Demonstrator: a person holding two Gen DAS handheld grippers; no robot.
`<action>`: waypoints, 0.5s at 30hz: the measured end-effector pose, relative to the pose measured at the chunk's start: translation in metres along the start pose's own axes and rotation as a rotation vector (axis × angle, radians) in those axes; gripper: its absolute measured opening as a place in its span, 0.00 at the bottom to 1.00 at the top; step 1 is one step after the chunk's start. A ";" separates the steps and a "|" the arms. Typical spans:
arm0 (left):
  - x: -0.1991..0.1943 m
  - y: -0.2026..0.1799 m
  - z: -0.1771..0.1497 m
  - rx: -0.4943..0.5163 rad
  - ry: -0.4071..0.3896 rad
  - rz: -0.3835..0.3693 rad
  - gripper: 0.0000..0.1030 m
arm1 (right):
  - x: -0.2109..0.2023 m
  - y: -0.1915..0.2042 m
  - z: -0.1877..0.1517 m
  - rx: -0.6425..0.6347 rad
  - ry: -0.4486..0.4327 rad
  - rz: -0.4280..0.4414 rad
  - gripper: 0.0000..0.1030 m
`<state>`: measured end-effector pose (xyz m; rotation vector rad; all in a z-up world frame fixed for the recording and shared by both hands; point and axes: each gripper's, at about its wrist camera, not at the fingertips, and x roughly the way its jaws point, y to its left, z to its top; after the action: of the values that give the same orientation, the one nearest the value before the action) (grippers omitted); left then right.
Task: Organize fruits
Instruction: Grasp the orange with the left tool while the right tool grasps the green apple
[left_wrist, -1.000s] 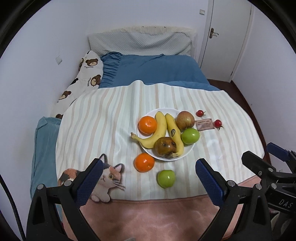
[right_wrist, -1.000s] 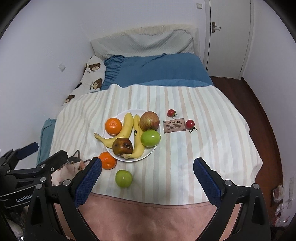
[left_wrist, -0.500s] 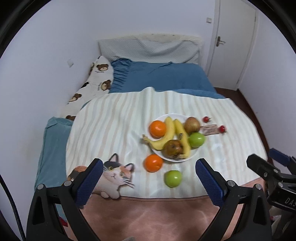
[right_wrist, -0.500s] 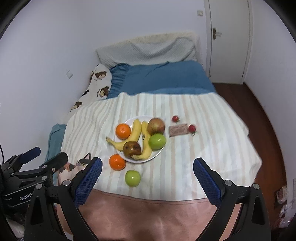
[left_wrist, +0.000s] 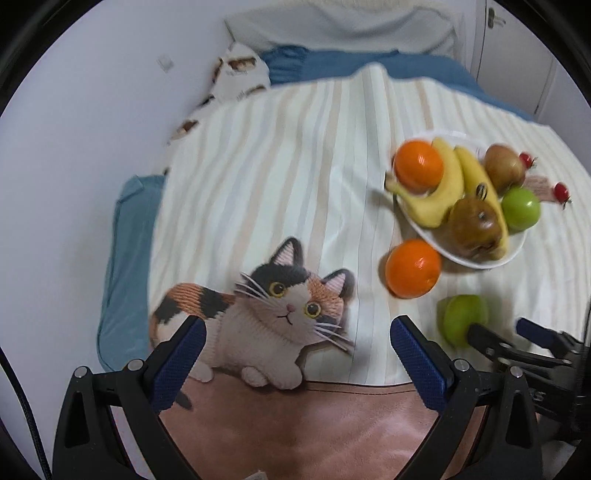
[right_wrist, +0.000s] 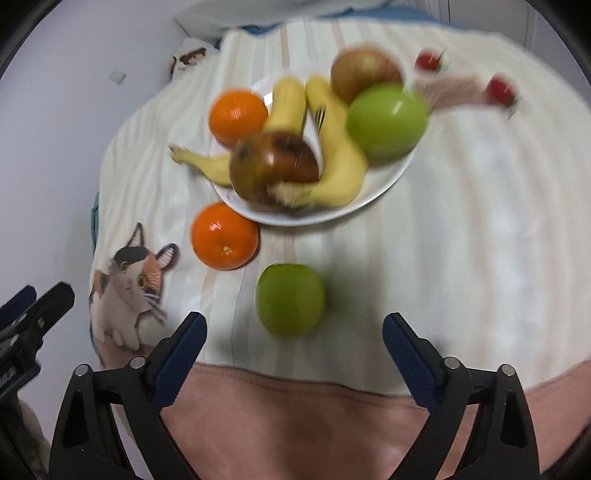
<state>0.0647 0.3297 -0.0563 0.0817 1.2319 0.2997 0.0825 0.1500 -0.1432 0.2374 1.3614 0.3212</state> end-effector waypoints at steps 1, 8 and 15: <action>0.006 -0.001 0.002 0.000 0.011 -0.003 0.99 | 0.009 0.002 0.001 0.004 0.009 -0.001 0.86; 0.045 -0.013 0.029 -0.009 0.099 -0.124 0.99 | 0.048 0.012 0.007 -0.009 0.016 -0.045 0.58; 0.070 -0.056 0.047 0.082 0.159 -0.259 0.99 | 0.025 -0.007 -0.009 0.007 0.020 -0.061 0.57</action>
<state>0.1395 0.2999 -0.1169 -0.0325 1.3960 0.0303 0.0788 0.1520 -0.1706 0.1986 1.3872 0.2683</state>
